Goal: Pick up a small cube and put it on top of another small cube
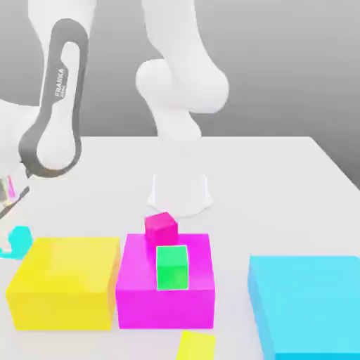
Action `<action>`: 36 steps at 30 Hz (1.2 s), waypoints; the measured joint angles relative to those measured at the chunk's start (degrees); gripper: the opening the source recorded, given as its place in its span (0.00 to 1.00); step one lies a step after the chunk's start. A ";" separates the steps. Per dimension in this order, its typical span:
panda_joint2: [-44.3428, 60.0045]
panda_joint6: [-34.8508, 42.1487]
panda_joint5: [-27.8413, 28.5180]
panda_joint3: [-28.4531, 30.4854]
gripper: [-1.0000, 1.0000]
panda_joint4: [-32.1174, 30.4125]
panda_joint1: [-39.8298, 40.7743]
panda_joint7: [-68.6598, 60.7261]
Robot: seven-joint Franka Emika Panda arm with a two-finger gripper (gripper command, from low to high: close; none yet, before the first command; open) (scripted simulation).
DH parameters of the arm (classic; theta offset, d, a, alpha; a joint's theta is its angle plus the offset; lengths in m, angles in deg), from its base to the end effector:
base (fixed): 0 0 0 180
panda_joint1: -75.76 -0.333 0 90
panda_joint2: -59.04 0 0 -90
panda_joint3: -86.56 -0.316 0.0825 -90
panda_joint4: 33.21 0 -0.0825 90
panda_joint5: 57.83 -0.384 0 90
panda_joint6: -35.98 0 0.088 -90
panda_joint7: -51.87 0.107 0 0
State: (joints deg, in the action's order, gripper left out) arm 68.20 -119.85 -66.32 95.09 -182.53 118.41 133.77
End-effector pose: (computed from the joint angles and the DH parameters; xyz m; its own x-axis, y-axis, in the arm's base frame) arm 0.2648 -0.3417 0.1947 -0.7752 -0.6307 -0.0371 -0.6318 0.7741 0.0402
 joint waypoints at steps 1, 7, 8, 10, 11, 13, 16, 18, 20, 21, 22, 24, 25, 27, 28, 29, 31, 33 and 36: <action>-1.21 0.78 -0.82 -0.11 0.00 -0.79 0.46 -1.71; -10.43 6.31 -5.71 -2.47 0.00 -5.60 0.29 -9.91; -12.45 7.44 -5.71 -3.70 0.00 -6.35 -2.04 -10.03; -16.54 9.72 -5.57 -5.69 0.00 -7.86 -4.22 -10.07; -18.60 10.87 -5.53 -6.74 0.00 -8.62 -5.35 -10.09; -22.74 13.19 -5.56 -8.90 0.00 -10.11 -7.68 -10.19; -29.01 16.70 -5.72 -12.02 0.00 -12.36 -11.42 -10.43; -33.23 19.06 -5.90 -14.04 0.00 -13.85 -13.99 -10.65; -37.49 21.42 -6.11 -16.03 0.00 -15.34 -16.60 -10.90; -39.64 22.60 -6.20 -16.97 0.00 -16.09 -17.95 -11.03; -41.78 23.77 -6.29 -17.96 0.00 -16.83 -19.27 -11.13; -45.82 25.82 -5.91 -20.39 0.00 -18.11 -21.50 -10.64; -47.02 26.05 -5.11 -22.09 0.00 -18.50 -21.94 -9.55; -45.62 23.12 -4.86 -23.90 0.00 -19.60 -22.16 -8.79; -44.14 20.97 -5.00 -24.48 0.00 -20.21 -22.14 -8.70; -42.47 18.65 -5.20 -24.96 0.00 -20.83 -22.09 -8.67; -38.88 13.77 -5.62 -25.77 0.00 -22.10 -21.99 -8.68; -37.62 12.11 -5.64 -25.91 1.00 -22.53 -22.04 -8.61; -37.62 12.11 -5.64 -25.91 1.00 -22.53 -22.04 -8.61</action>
State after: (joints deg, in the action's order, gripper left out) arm 30.59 -107.74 -71.97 69.18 -205.06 96.37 125.16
